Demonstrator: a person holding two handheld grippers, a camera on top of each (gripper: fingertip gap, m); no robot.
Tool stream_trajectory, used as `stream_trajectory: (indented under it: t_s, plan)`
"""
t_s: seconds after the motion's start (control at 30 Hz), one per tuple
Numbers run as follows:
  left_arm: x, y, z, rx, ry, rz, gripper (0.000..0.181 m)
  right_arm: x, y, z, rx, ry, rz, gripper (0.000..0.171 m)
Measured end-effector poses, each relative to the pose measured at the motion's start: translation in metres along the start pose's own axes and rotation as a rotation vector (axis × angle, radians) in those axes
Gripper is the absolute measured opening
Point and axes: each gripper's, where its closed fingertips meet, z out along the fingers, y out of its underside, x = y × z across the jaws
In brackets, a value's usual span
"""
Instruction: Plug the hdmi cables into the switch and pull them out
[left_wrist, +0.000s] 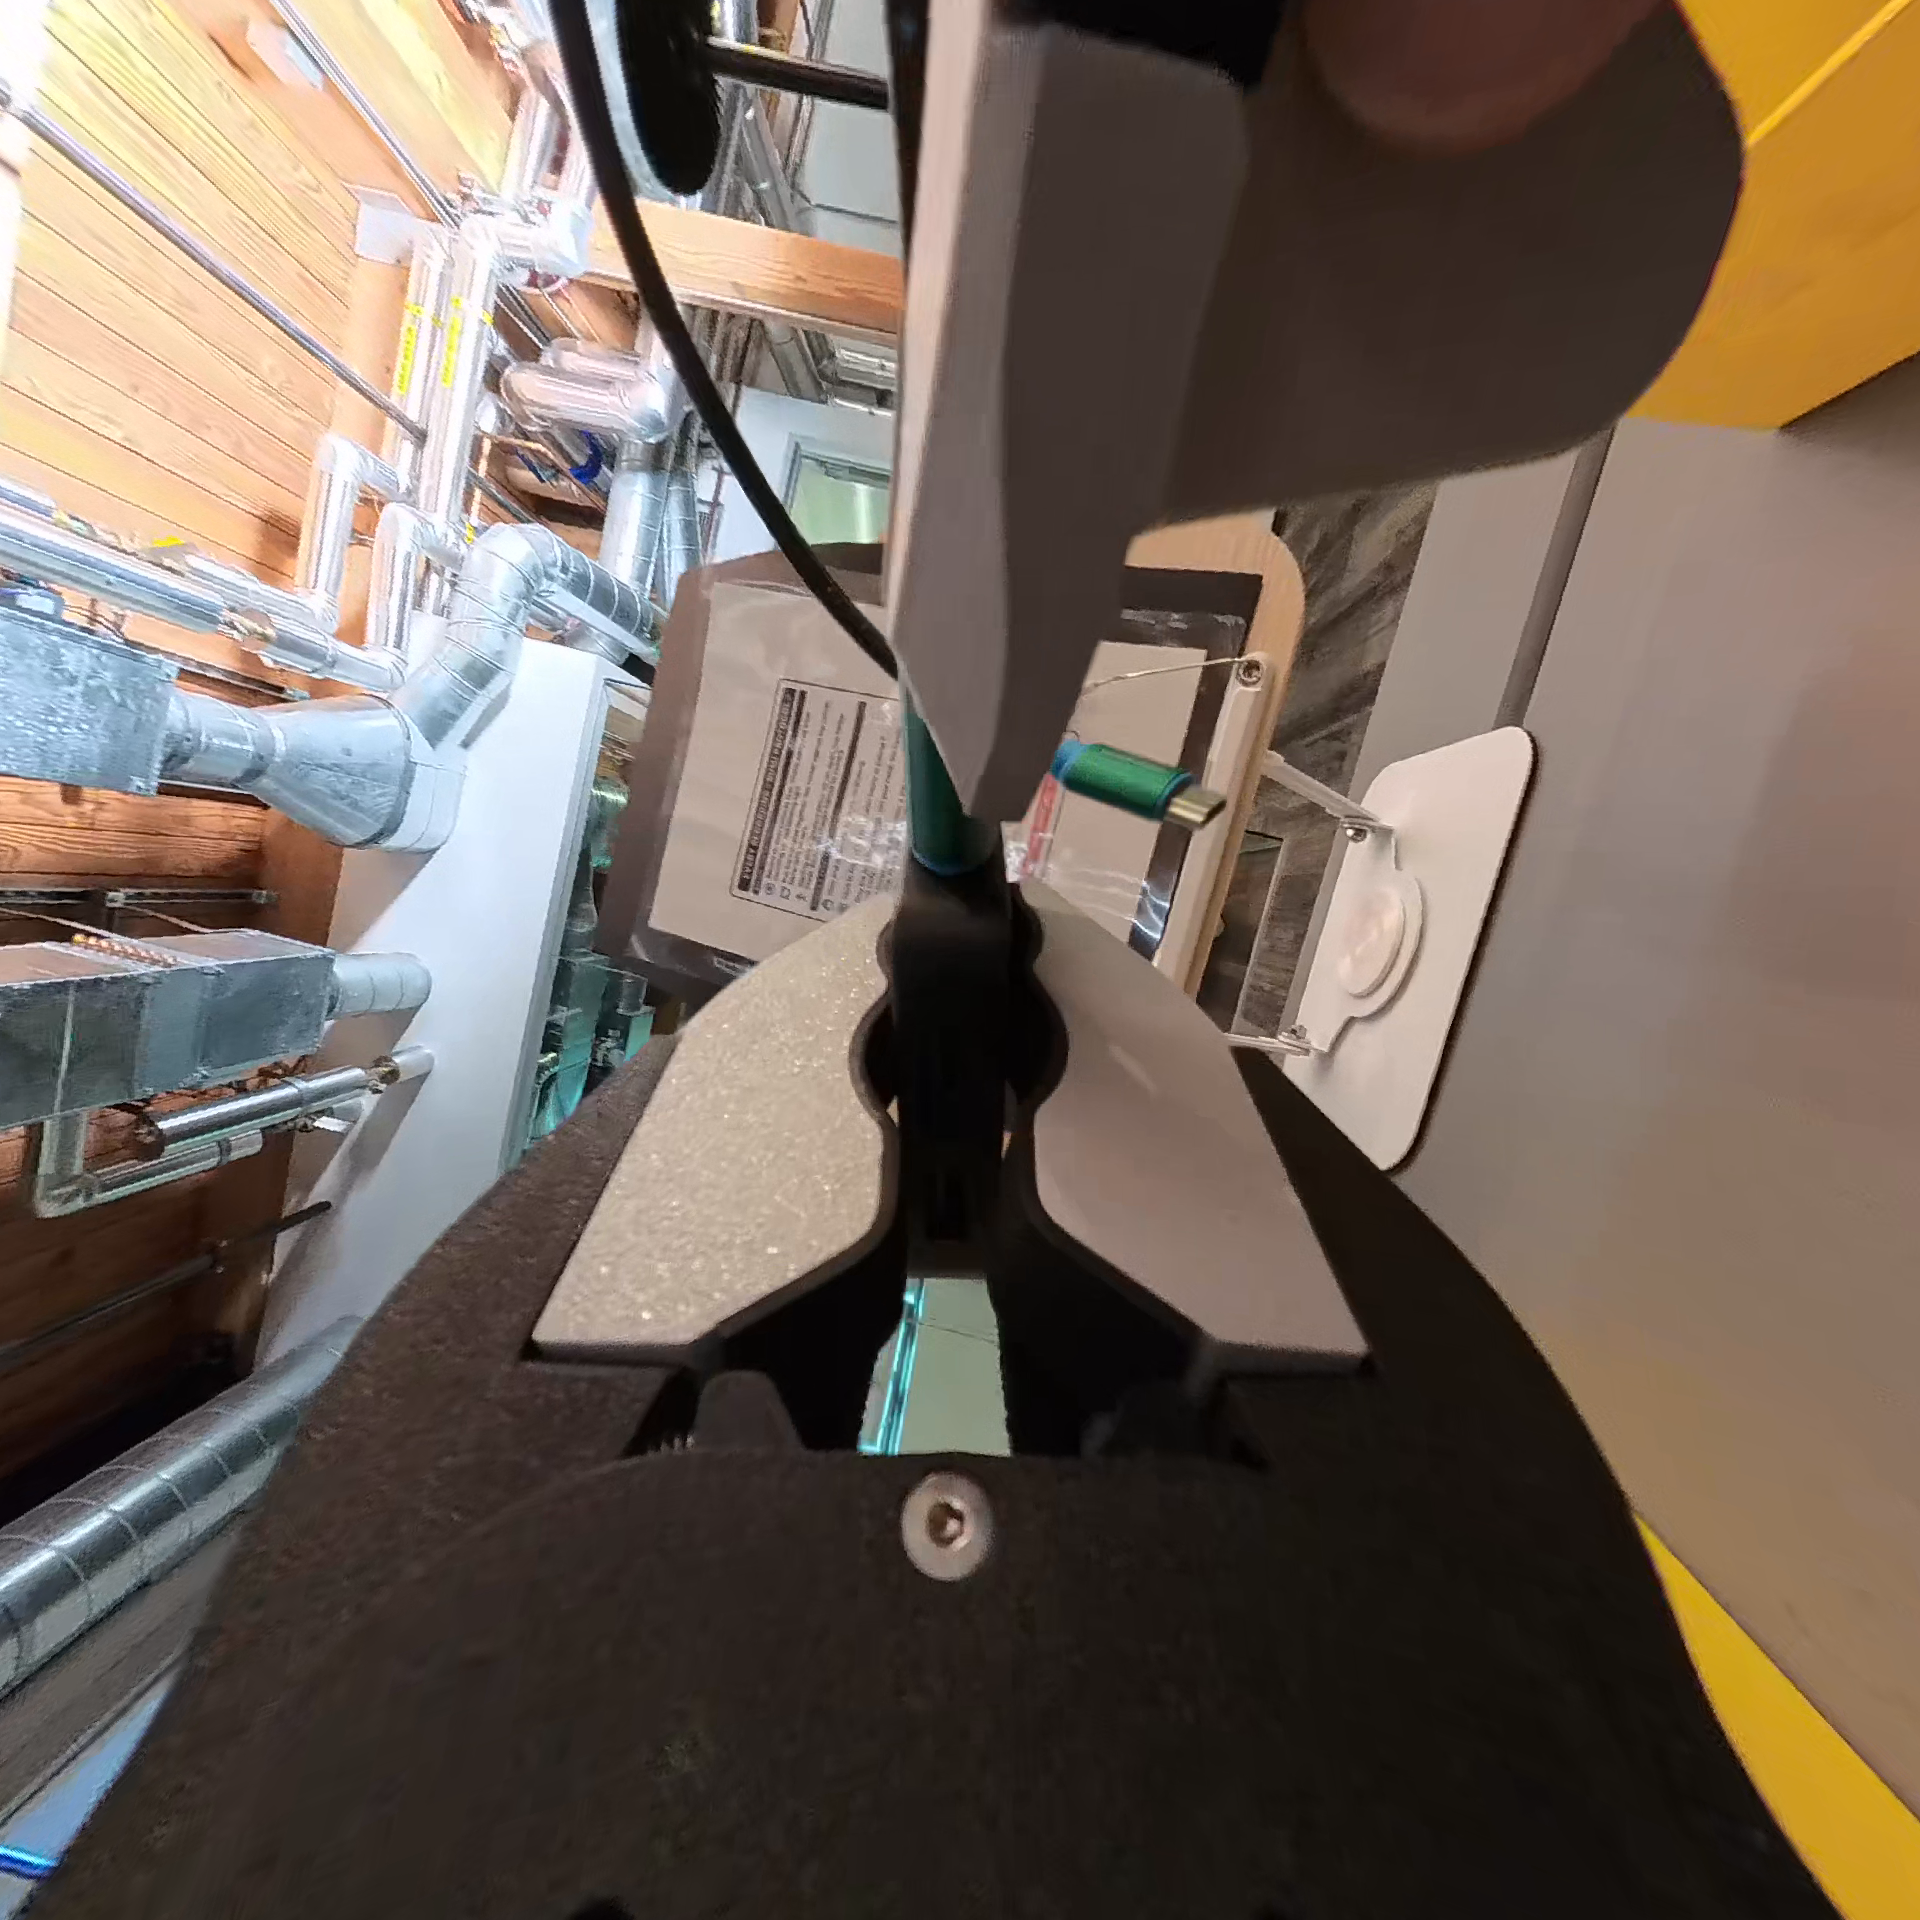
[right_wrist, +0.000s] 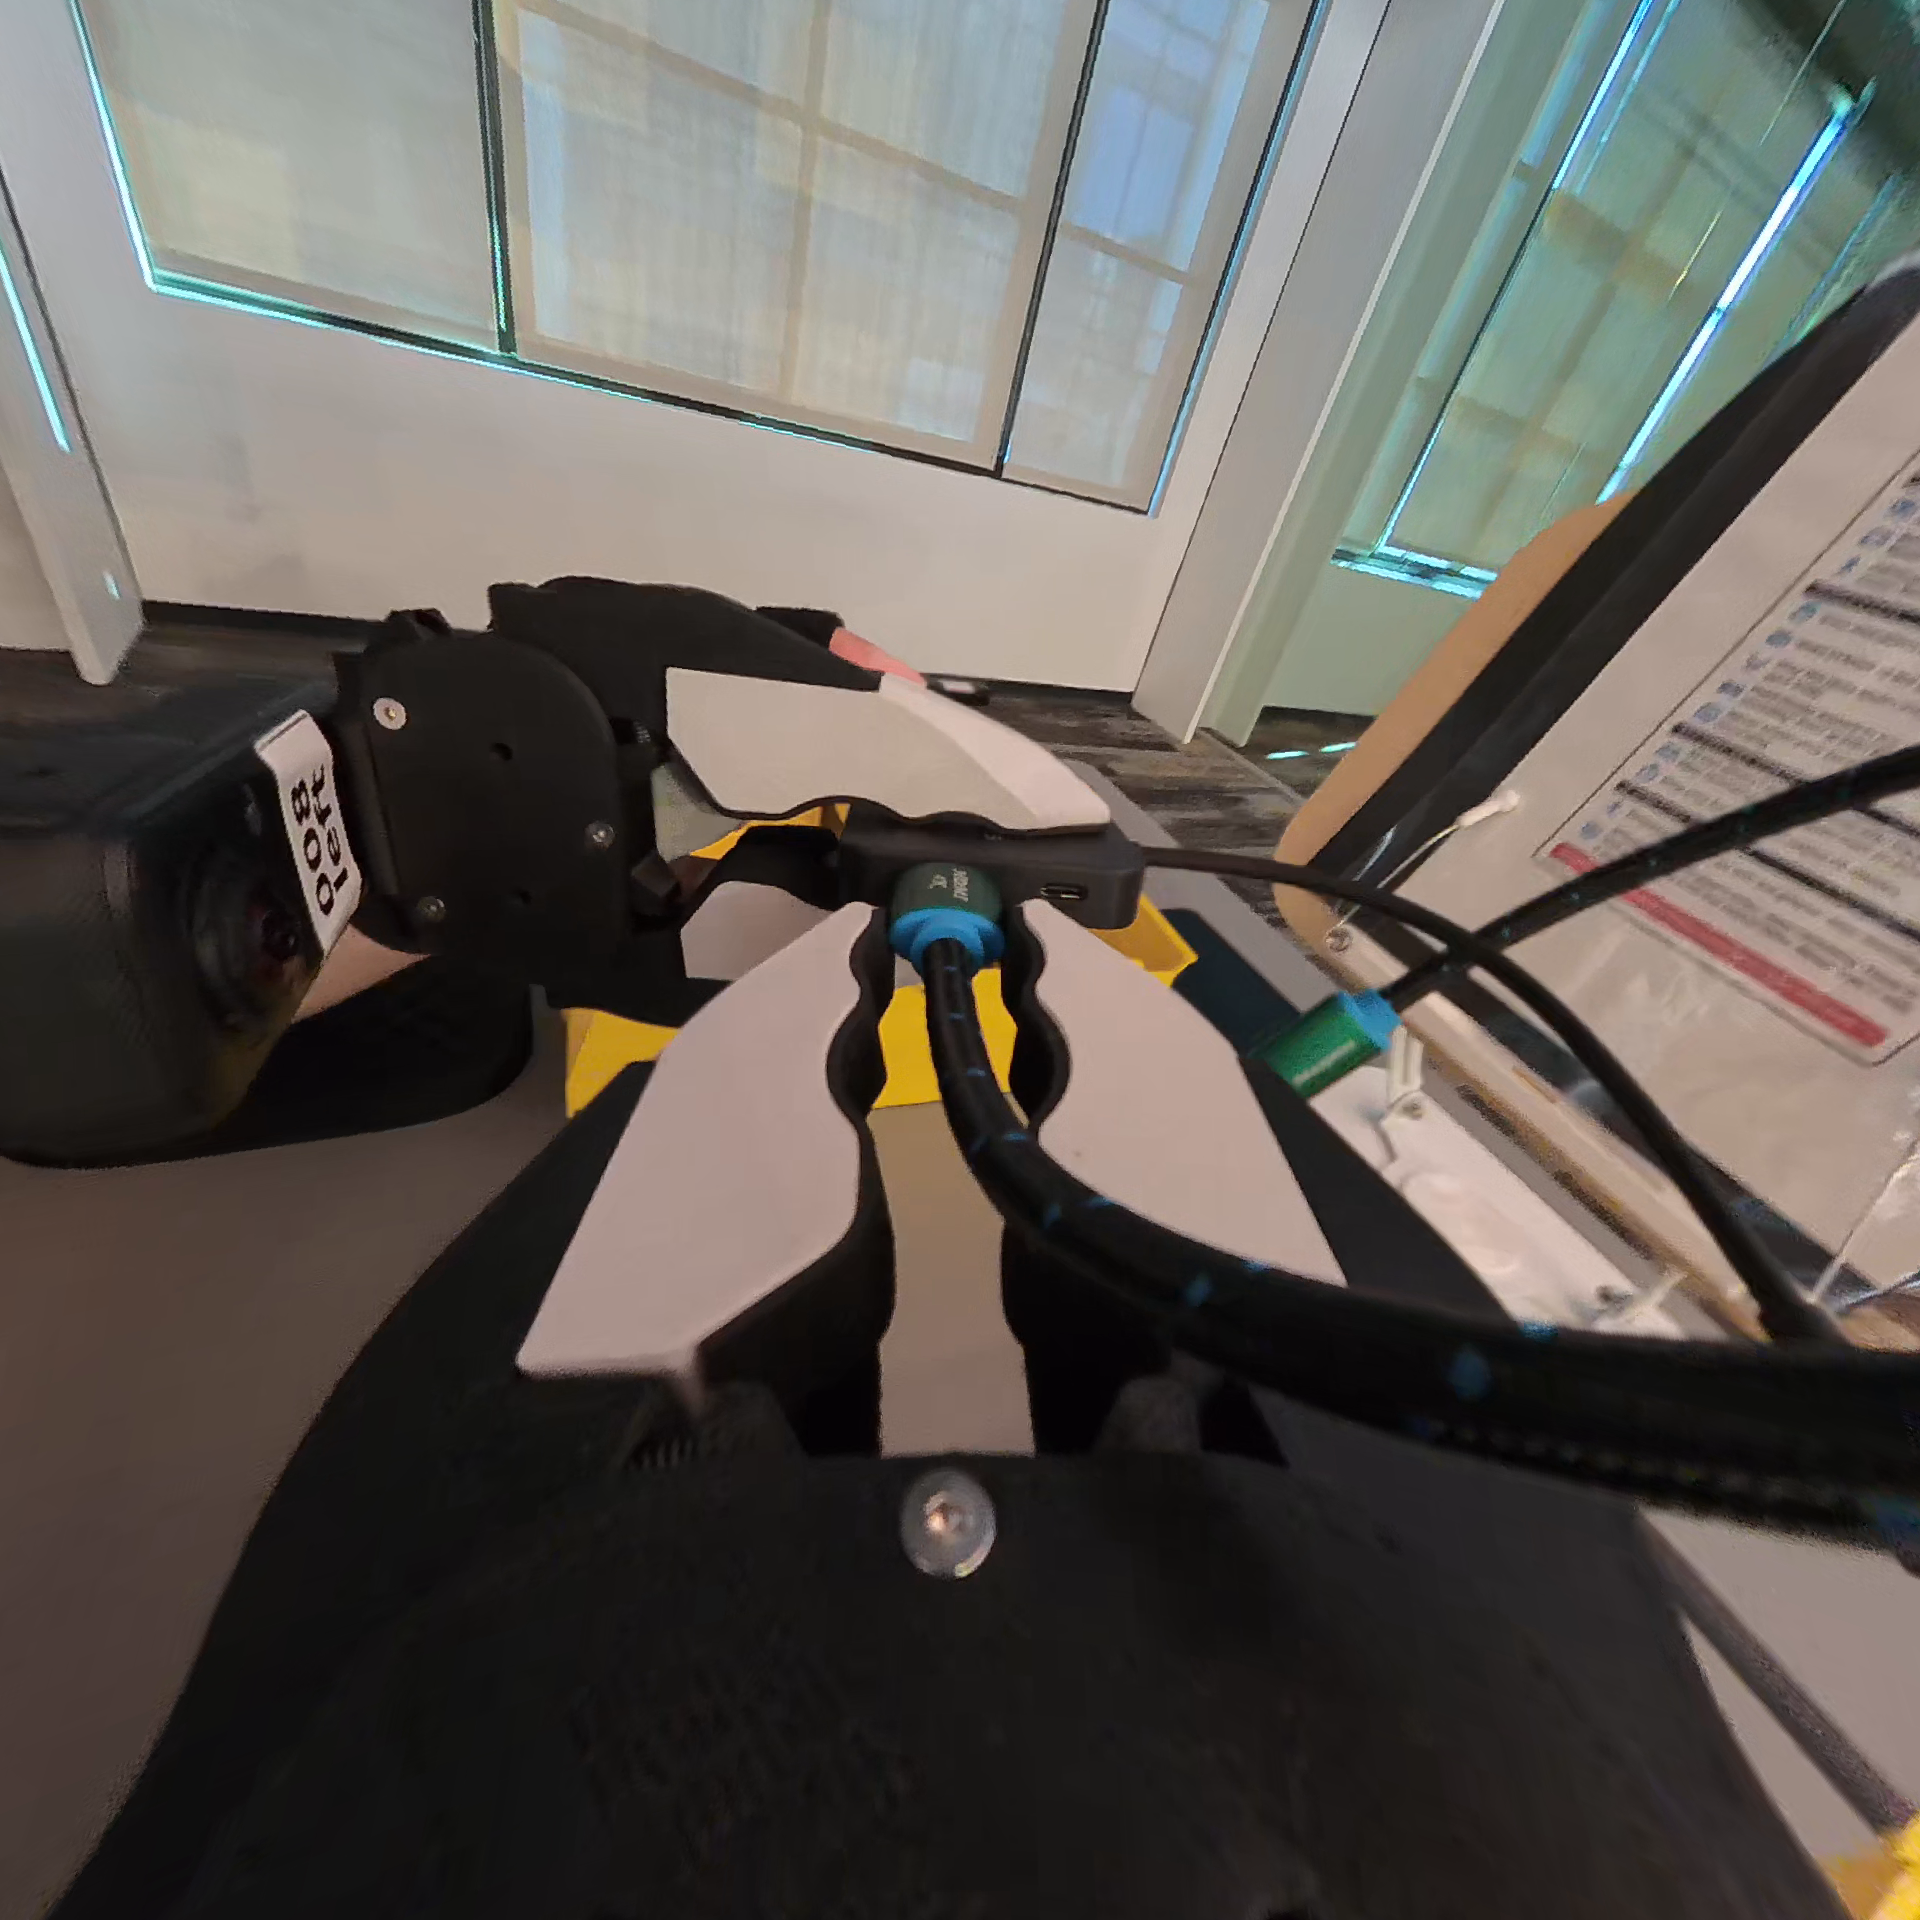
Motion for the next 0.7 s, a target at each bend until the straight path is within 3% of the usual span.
stream_trajectory:
  t_s: [0.27,0.5,0.7]
  plan:
    - [-0.009,-0.010,-0.008,0.072,-0.021,-0.009,0.015,-0.005,-0.010,-0.008,0.021,-0.092,0.062,0.021]
    - [-0.014,-0.011,-0.011,0.084,-0.032,-0.007,0.014,-0.008,-0.013,-0.008,0.018,-0.028,-0.036,0.021]
    - [-0.015,-0.017,-0.015,0.123,-0.023,-0.018,0.015,-0.011,-0.015,-0.015,0.011,-0.121,0.017,0.021]
